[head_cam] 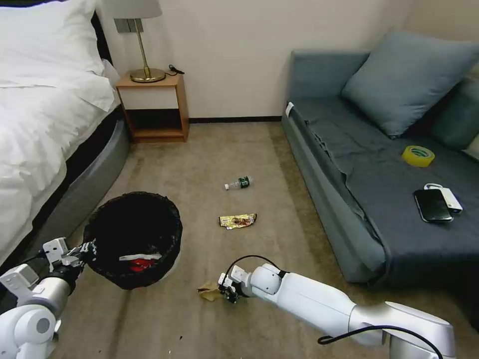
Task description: Pick up the trash bin, then pick up the garbage on the floor and place it into the trash bin.
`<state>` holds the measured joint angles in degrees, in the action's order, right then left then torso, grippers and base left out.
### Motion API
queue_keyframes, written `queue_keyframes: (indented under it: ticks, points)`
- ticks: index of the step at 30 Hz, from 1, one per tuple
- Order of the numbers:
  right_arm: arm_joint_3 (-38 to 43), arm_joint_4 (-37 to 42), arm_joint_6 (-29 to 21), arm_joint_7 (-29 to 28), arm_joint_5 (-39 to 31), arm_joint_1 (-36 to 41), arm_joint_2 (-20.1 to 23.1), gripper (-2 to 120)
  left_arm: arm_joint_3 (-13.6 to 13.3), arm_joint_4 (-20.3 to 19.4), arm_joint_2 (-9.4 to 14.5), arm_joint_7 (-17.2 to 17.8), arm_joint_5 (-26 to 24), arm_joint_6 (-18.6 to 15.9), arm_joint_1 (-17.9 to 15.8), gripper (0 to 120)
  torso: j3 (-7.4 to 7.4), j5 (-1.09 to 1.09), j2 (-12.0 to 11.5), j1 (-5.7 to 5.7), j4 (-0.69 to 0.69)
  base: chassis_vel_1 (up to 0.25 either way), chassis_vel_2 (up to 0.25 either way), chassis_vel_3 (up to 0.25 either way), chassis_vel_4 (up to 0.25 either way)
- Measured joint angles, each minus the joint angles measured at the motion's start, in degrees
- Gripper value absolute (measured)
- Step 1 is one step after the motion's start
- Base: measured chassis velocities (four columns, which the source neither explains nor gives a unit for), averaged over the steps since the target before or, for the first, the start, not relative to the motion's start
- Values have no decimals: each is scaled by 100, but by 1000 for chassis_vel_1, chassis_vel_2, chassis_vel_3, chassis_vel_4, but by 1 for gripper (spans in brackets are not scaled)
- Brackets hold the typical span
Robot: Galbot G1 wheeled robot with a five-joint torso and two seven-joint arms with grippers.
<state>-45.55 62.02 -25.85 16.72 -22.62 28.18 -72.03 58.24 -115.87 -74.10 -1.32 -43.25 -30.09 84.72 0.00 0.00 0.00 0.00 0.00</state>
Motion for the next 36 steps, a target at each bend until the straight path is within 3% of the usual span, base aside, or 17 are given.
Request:
queue_keyframes:
  ticks: [11,16,25,28,36]
  points:
    - [767,500,-146,-306,-140,131,479,0,-88,37,29,2,21,5,-37,4,0,1,0,0,0,0,0,0,0]
    - [1662,1079,-266,-681,-346,298,974,0,-113,79,61,-1,25,16,-45,4,0,1,0,0,-1,0,0,0,0]
    - [2928,1941,-335,-1177,-738,461,1259,0,-179,77,84,-34,32,25,-7,4,0,-1,0,0,0,0,0,0,0]
    - [3280,2548,-413,-1418,-1113,429,1382,0,-212,49,91,-43,36,29,10,4,0,-1,0,0,-1,0,0,0,0]
    - [3291,3850,-310,-1783,-2206,174,1562,0,-276,-24,53,-45,60,29,58,4,0,-1,0,0,0,0,0,0,0]
